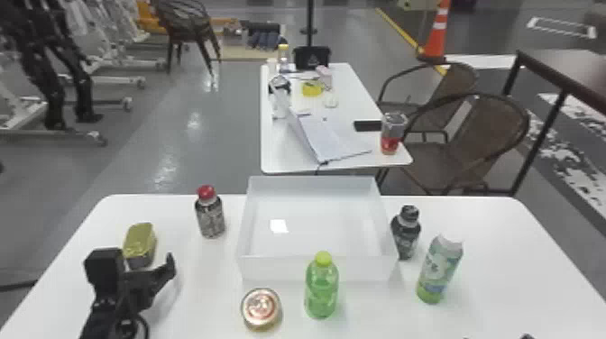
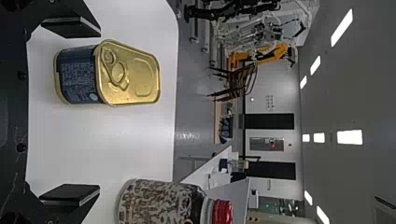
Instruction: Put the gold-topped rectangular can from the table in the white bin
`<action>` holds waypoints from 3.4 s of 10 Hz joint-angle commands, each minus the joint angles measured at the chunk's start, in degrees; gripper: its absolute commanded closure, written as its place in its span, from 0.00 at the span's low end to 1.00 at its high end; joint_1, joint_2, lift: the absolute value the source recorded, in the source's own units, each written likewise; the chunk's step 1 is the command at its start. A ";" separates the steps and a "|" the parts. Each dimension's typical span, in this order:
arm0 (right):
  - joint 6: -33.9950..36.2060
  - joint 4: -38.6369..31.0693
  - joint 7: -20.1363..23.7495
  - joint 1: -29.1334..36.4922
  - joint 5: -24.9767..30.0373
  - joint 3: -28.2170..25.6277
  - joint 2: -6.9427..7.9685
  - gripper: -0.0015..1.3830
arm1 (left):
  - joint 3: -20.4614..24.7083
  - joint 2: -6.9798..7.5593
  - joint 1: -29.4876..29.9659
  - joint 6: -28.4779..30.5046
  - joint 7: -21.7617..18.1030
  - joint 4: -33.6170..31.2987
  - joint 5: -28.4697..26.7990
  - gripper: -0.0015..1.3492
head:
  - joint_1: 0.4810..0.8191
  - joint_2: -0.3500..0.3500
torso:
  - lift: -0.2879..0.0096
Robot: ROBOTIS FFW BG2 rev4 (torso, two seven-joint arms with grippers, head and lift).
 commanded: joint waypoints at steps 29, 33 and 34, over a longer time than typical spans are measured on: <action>0.53 2.99 2.63 -3.81 0.78 0.26 0.05 0.11 | -17.52 -0.24 3.30 11.78 -17.12 -24.15 8.14 0.70 | 0.20 0.50 | 0.63; 0.79 3.43 2.72 -4.16 0.86 0.35 0.05 0.11 | -18.58 -1.12 -12.96 5.62 -24.59 0.63 3.13 0.70 | 0.20 0.50 | 0.63; 0.88 3.61 2.81 -4.25 0.86 0.35 0.05 0.11 | -18.22 -1.64 -15.15 4.83 -25.21 5.64 3.13 0.70 | 0.20 0.50 | 0.63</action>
